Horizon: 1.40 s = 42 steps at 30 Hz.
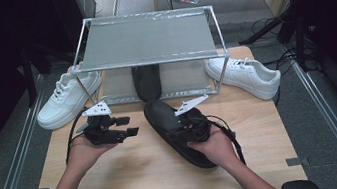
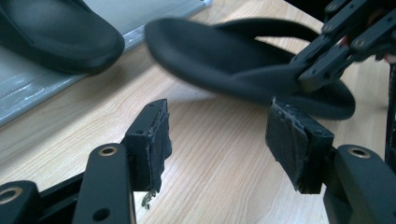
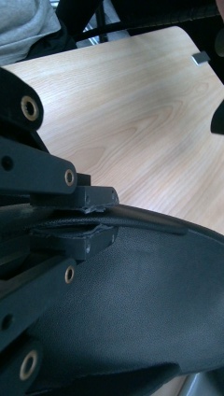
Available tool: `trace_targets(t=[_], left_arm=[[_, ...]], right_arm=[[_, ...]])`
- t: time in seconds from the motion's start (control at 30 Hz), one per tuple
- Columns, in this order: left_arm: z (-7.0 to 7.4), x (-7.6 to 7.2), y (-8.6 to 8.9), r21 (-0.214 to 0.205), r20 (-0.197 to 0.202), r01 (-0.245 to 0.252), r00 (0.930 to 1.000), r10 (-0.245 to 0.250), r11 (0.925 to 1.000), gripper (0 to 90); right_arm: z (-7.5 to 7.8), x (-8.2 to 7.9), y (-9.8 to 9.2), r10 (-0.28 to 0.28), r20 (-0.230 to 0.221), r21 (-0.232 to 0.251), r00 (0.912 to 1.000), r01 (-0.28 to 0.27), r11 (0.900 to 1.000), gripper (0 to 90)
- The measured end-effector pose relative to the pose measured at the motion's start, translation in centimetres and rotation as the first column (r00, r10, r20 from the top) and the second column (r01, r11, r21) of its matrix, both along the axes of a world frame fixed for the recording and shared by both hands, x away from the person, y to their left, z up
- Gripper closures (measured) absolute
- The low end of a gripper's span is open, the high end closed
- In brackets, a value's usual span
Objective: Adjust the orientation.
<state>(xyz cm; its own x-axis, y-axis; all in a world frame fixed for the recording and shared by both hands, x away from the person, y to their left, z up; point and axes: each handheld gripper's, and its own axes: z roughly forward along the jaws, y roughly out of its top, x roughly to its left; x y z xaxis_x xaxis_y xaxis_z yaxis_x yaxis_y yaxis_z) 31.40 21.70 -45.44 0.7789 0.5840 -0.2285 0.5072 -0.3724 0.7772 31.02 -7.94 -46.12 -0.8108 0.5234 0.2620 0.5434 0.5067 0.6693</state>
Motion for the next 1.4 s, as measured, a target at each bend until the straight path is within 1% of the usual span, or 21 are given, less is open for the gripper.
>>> trace_targets(t=[0.13,0.23,0.27,0.3,0.4,0.47,0.5,0.53,0.6,0.63,0.67,0.77,0.8,0.83,0.93,1.0,1.1,1.17,1.2,1.33,1.4], left_arm=[[-0.2,0.0,0.1,-0.01,-0.001,-0.013,0.9999,0.013,0.9999,40.6],[-0.4,0.1,-0.1,-0.016,-0.009,-0.007,0.9999,0.007,0.9998,40.2],[-0.5,0.1,-0.2,-0.007,-0.011,-0.004,0.9999,0.004,1.0,40.2],[-0.6,0.1,-0.3,-0.002,-0.015,-0.002,0.9999,0.002,1.0,40.1],[-0.8,0.2,-0.6,-0.004,-0.021,0.011,0.9997,-0.011,0.9999,40.5],[-1.0,0.3,-0.8,-0.006,-0.02,0.024,0.9995,-0.024,0.9997,41.8],[-1.1,0.4,-0.9,-0.013,-0.022,0.025,0.9994,-0.026,0.9996,43.1],[-1.1,0.5,-1.1,-0.015,-0.028,0.033,0.999,-0.033,0.9994,43.6],[-1.3,0.6,-1.4,-0.008,-0.022,0.04,0.9989,-0.04,0.9992,45.1],[-1.3,0.6,-1.6,-0.002,-0.024,0.042,0.9988,-0.042,0.9991,46.2],[-1.4,0.7,-1.7,0.007,-0.023,0.05,0.9985,-0.05,0.9987,47.0],[-1.5,0.7,-1.9,0.014,-0.028,0.062,0.9977,-0.062,0.998,53.2],[-1.5,0.7,-1.9,0.008,-0.033,0.068,0.9971,-0.068,0.9977,56.7],[-1.5,0.8,-1.8,-0.005,-0.04,0.084,0.9957,-0.084,0.9965,61.6],[-1.4,0.9,-1.6,-0.016,-0.042,0.089,0.9951,-0.089,0.9959,74.6],[-1.4,1.0,-1.5,-0.016,-0.031,0.09,0.9954,-0.09,0.9958,79.5],[-1.5,1.4,-1.6,-0.004,-0.036,0.101,0.9942,-0.101,0.9949,85.7],[-1.8,1.7,-1.7,0.008,-0.051,0.116,0.9919,-0.116,0.9932,88.5],[-2.0,1.8,-1.9,0.018,-0.062,0.134,0.9893,-0.133,0.9908,90.0],[-2.6,2.1,-2.3,0.031,-0.071,0.159,0.9851,-0.157,0.9868,90.0],[-2.9,2.3,-2.7,0.041,-0.075,0.172,0.9828,-0.169,0.9842,90.0]], right_arm=[[-0.8,0.3,1.6,0.036,0.018,-0.01,0.9992,-0.036,0.9993,82.8],[-1.6,0.7,2.3,0.041,-0.005,-0.01,0.9991,-0.041,0.9991,82.6],[-1.8,0.7,2.5,0.04,-0.012,-0.014,0.9991,-0.041,0.9991,82.6],[-2.2,0.8,2.7,0.046,-0.007,-0.022,0.9989,-0.047,0.9987,82.6],[-2.7,0.7,3.1,0.052,-0.02,-0.035,0.9985,-0.052,0.998,82.4],[-2.9,0.6,3.3,0.059,-0.009,-0.044,0.9982,-0.059,0.9972,81.2],[-3.1,0.5,3.5,0.067,0.006,-0.053,0.9977,-0.067,0.9964,80.5],[-3.2,0.5,3.5,0.072,0.022,-0.055,0.9972,-0.071,0.996,80.7],[-3.4,0.5,3.5,0.069,0.031,-0.049,0.9972,-0.067,0.9965,78.5],[-3.5,0.5,3.5,0.061,0.02,-0.053,0.998,-0.059,0.9968,75.8],[-3.5,0.5,3.3,0.054,0.025,-0.053,0.9982,-0.053,0.9972,75.7],[-2.9,0.6,2.8,0.036,0.03,-0.017,0.9989,-0.035,0.9992,78.4],[-2.6,0.6,2.4,0.03,0.031,0.01,0.9991,-0.031,0.9995,79.6],[-2.2,0.5,2.1,0.026,0.039,0.023,0.9989,-0.027,0.9994,81.1],[-1.5,0.2,1.3,0.013,0.049,0.056,0.9987,-0.016,0.9983,82.2],[-1.2,0.0,0.7,0.002,0.058,0.062,0.9983,-0.005,0.9981,83.7],[-0.9,-0.5,-0.3,-0.021,0.057,0.079,0.9982,0.017,0.9968,87.0],[-0.8,-0.9,-0.8,-0.03,0.06,0.081,0.9977,0.025,0.9964,89.4],[-0.8,-1.0,-1.0,-0.032,0.06,0.081,0.9977,0.027,0.9964,89.6],[-1.3,-1.9,-1.8,-0.048,0.054,0.063,0.9974,0.045,0.997,90.0],[-1.3,-2.1,-2.1,-0.054,0.054,0.064,0.9971,0.051,0.9966,90.0]])
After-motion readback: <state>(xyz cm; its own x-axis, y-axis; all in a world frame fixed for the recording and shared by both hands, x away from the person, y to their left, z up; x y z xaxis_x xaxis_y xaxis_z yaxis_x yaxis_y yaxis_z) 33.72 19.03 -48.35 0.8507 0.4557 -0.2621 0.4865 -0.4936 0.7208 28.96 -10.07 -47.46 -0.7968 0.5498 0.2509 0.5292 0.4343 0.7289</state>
